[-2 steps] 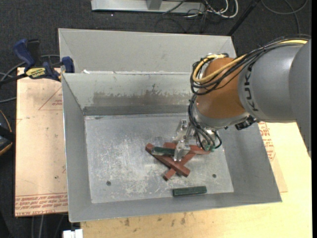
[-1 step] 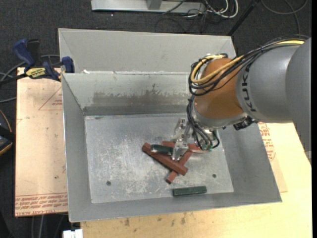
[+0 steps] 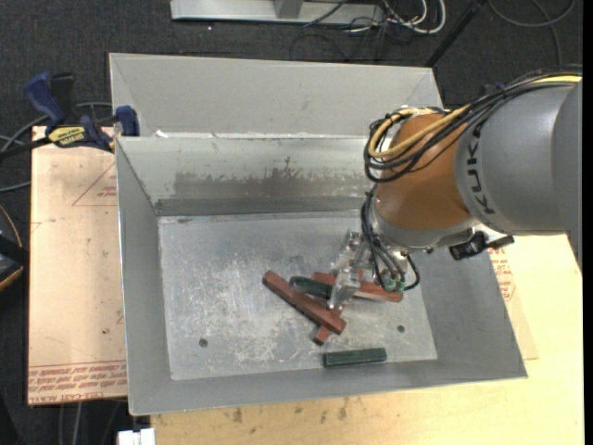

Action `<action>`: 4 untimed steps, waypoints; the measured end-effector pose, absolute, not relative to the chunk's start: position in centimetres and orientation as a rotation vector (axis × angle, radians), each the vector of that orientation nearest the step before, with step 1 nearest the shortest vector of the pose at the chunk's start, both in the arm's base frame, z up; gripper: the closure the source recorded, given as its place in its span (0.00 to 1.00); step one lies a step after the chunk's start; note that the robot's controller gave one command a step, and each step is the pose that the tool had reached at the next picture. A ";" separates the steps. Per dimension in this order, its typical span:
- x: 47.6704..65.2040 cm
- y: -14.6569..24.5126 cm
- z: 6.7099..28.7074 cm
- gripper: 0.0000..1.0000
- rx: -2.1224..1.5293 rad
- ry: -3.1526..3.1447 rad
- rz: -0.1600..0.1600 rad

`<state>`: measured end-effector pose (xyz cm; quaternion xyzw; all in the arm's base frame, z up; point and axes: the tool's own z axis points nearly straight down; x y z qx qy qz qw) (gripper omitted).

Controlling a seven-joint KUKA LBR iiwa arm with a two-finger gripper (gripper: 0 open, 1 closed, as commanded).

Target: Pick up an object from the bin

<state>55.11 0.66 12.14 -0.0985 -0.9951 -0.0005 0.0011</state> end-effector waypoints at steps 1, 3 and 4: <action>56.5 0.7 9.5 0.00 -0.229 -3.149 -0.006; 55.1 1.8 7.9 1.00 -0.408 -3.148 -0.003; 55.1 1.8 8.1 1.00 -0.406 -3.142 -0.003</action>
Offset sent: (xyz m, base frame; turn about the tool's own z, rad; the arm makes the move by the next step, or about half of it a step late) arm -0.0098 0.0133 -0.0514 0.0586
